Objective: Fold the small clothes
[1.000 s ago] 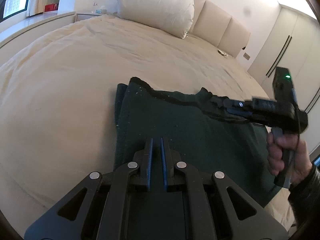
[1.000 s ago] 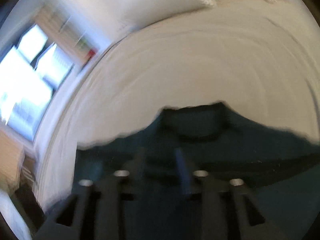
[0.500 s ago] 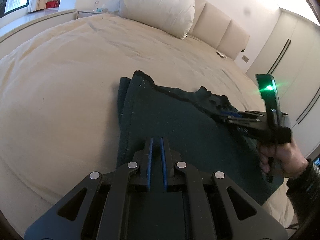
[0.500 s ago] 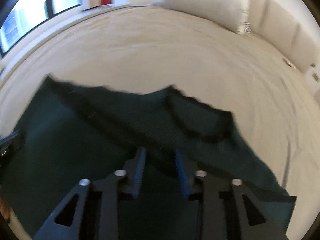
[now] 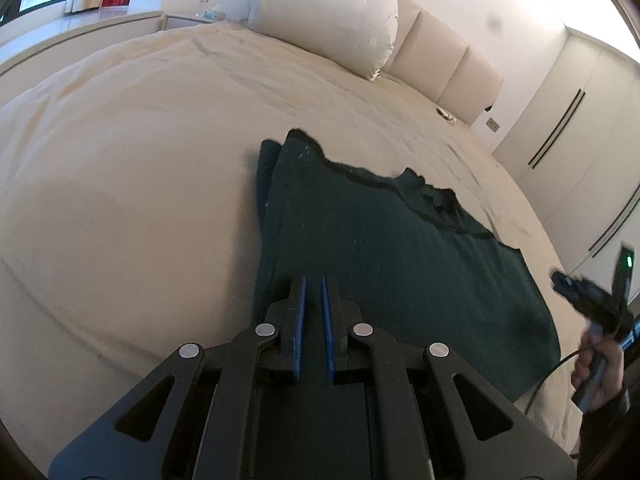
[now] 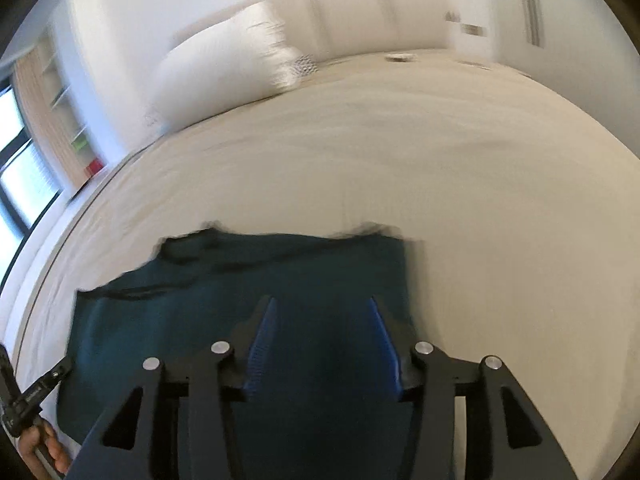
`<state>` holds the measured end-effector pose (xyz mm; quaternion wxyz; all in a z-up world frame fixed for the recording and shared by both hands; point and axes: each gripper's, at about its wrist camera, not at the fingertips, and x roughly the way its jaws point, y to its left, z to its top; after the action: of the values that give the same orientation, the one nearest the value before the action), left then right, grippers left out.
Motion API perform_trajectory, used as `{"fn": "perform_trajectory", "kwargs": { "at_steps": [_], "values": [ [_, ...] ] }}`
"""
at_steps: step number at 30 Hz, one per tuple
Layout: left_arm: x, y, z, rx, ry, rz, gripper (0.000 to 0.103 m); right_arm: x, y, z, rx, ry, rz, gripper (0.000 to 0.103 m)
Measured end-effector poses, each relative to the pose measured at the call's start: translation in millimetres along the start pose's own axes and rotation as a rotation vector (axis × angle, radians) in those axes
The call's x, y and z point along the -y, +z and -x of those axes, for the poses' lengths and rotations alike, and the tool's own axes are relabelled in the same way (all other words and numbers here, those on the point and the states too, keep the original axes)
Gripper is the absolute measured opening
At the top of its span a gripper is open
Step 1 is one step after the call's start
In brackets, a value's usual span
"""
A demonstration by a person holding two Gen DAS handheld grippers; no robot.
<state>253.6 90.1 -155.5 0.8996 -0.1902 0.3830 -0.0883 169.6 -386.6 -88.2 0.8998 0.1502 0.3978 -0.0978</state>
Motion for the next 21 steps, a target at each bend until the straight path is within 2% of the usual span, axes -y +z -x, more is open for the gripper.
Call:
{"fn": "perform_trajectory", "kwargs": {
  "at_steps": [3,6,7,8,10,12,16,21],
  "values": [
    [4.8,-3.3,3.0,0.004,0.016,-0.009,0.007,42.9,-20.7,5.6,-0.067,-0.012,-0.072,0.051],
    [8.7,-6.2,5.5,0.003,0.033,-0.015,0.007,49.8,-39.9,4.6,-0.116,0.031,-0.089,0.051],
    [9.1,-6.9,6.2,0.002,0.037,-0.017,0.007,48.6,-42.1,6.9,-0.113,0.044,-0.085,0.047],
    [9.8,-7.3,6.6,0.0,0.042,-0.02,0.007,44.7,-43.4,8.1,-0.11,0.056,-0.073,0.035],
    [10.3,-8.5,9.1,-0.005,0.05,-0.026,0.007,43.1,-44.4,8.5,-0.119,0.077,-0.062,0.02],
    [10.3,-9.2,9.1,-0.011,0.054,-0.031,0.007,31.5,-49.6,4.0,-0.123,0.072,-0.038,0.011],
    [6.2,-10.0,8.9,-0.021,0.054,-0.02,0.007,19.7,-51.1,3.6,-0.126,0.039,0.016,0.007],
    [3.3,-10.7,9.1,-0.024,0.063,-0.026,0.007,35.5,-55.8,3.5,-0.148,0.063,-0.051,0.006]
  ]
}}
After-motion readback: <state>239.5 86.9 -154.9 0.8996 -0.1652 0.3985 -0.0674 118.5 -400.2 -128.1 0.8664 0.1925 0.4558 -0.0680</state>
